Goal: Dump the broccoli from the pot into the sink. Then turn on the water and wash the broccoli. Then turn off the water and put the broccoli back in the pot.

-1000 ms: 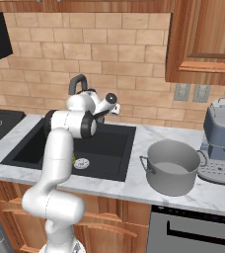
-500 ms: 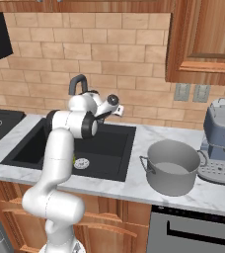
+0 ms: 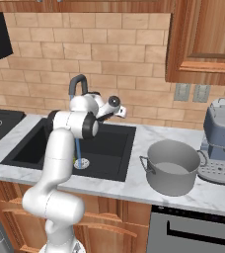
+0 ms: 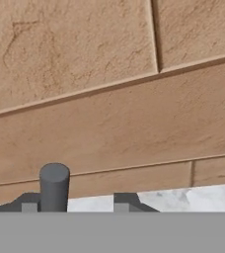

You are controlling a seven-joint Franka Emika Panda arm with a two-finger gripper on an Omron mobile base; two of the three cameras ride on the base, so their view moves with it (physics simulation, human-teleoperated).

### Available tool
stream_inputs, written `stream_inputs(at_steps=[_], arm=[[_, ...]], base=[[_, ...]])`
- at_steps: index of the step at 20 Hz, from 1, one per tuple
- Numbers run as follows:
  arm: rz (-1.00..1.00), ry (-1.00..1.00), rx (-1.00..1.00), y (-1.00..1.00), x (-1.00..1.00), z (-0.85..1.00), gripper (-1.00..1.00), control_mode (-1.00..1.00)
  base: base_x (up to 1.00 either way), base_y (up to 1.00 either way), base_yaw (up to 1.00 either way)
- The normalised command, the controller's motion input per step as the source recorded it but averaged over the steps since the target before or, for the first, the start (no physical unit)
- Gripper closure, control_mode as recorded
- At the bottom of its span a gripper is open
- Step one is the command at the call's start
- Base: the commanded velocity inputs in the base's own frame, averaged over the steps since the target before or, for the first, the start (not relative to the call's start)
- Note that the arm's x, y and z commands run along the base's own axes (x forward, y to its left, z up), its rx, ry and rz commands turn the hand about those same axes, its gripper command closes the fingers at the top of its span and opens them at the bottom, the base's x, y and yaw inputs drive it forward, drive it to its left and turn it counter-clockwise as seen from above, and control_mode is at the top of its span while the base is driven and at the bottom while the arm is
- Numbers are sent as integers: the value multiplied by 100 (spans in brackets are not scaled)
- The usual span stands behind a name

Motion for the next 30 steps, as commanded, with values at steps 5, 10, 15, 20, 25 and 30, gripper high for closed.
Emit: stream_inputs(at_steps=[5, 10, 15, 20, 25, 30], arm=[[-5, 0, 2, -81, 0, -23, 100, -100], [0, 0, 8, -50, 0, -10, 100, -100], [0, 0, 13, -31, 0, 0, -100, -100], [0, 0, 13, -32, 0, 0, -100, -100], [0, 0, 10, -4, 0, 0, -100, -100], [0, 0, 8, 6, 2, 0, -100, -100]], base=[[0, 0, 0], [0, 0, 0], [0, 0, 0], [0, 0, 0], [0, 0, 0], [0, 0, 0]])
